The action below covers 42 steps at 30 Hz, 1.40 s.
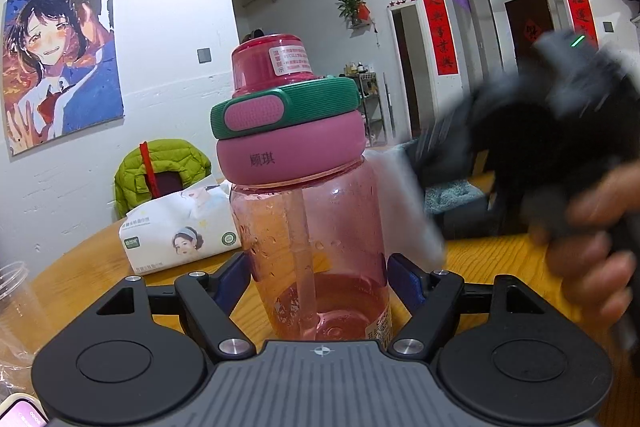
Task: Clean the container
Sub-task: 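Rotate the bottle in the left gripper while the right gripper keeps wiping it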
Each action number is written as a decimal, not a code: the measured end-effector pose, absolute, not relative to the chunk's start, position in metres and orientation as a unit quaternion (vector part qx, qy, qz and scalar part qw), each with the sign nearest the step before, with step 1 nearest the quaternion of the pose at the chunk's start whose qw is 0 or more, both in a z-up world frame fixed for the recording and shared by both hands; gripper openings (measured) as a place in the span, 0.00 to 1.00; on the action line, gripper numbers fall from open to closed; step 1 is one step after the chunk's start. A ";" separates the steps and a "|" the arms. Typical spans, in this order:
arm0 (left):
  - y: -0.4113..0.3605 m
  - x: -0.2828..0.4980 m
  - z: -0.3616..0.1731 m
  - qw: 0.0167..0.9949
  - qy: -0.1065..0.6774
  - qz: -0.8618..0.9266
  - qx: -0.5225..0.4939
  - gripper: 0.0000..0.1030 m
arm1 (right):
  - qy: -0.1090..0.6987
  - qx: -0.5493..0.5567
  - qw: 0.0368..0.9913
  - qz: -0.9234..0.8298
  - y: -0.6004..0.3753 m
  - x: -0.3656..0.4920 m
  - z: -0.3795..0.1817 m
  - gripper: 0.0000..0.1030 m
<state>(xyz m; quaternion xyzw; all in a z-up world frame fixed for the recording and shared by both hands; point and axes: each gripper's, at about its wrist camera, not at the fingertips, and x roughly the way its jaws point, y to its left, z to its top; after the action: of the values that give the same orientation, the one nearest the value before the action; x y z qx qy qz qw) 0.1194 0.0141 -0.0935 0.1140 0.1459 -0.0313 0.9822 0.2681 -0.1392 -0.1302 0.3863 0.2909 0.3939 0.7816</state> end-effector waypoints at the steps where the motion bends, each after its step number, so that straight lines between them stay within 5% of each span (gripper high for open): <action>1: 0.014 0.120 -0.094 0.982 0.146 -0.031 0.115 0.71 | 0.276 0.403 0.773 0.404 -0.143 0.267 -0.129 0.11; 10: 0.012 0.120 -0.096 0.982 0.146 -0.030 0.116 0.71 | 0.385 0.328 0.796 0.334 -0.119 0.281 -0.146 0.11; 16: 0.014 0.114 -0.089 0.982 0.147 -0.032 0.114 0.71 | 0.254 0.439 0.751 0.423 -0.145 0.272 -0.127 0.12; 24: 0.016 0.116 -0.090 0.982 0.147 -0.034 0.114 0.72 | 0.405 0.356 0.769 0.343 -0.116 0.297 -0.158 0.12; 42: -0.003 0.091 -0.084 0.983 0.117 -0.004 0.143 0.77 | 0.328 0.378 0.777 0.382 -0.128 0.284 -0.141 0.11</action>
<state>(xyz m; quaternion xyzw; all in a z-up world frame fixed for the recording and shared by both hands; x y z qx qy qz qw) 0.0910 -0.0030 -0.0843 0.1430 0.1173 -0.0045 0.9827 0.2840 -0.1280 -0.1415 0.3781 0.3276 0.3818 0.7771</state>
